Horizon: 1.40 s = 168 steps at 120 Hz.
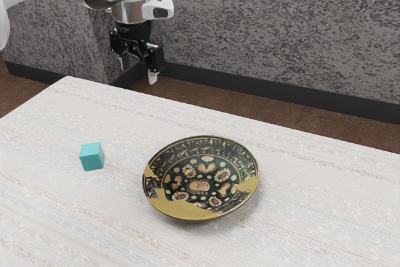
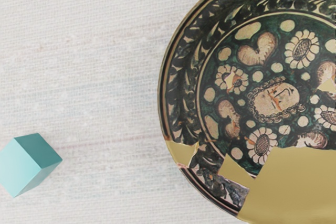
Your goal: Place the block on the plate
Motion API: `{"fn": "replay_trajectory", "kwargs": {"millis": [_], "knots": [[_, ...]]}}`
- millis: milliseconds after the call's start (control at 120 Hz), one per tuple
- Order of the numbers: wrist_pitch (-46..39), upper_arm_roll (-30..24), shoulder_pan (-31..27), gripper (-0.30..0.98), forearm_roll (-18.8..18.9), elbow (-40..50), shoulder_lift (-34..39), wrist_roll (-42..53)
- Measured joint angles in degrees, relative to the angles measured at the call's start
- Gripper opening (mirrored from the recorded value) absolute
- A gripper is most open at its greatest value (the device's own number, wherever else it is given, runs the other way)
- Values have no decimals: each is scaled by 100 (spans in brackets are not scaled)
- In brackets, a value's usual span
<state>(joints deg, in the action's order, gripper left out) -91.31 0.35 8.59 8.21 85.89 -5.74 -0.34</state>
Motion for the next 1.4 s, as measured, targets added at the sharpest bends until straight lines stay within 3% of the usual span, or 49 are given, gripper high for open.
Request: {"fn": "replay_trajectory", "kwargs": {"millis": [175,317,567,717,892,1083,1400], "knots": [[-65,21,-38,69,39,45,-121,-80],[-331,158,-699,69,-36,-24,-636,-530],[-1094,233,-1550,69,-439,-7,-1574,-1615],[-1814,352,-1728,69,-729,384,-1882,-2396],[-2511,368,-2021,69,-899,1605,-1589,-3185],[-3037,373,-2386,69,-1015,2223,-1340,-3725],[-3211,441,-2409,69,-859,2294,-1243,-3068]]}}
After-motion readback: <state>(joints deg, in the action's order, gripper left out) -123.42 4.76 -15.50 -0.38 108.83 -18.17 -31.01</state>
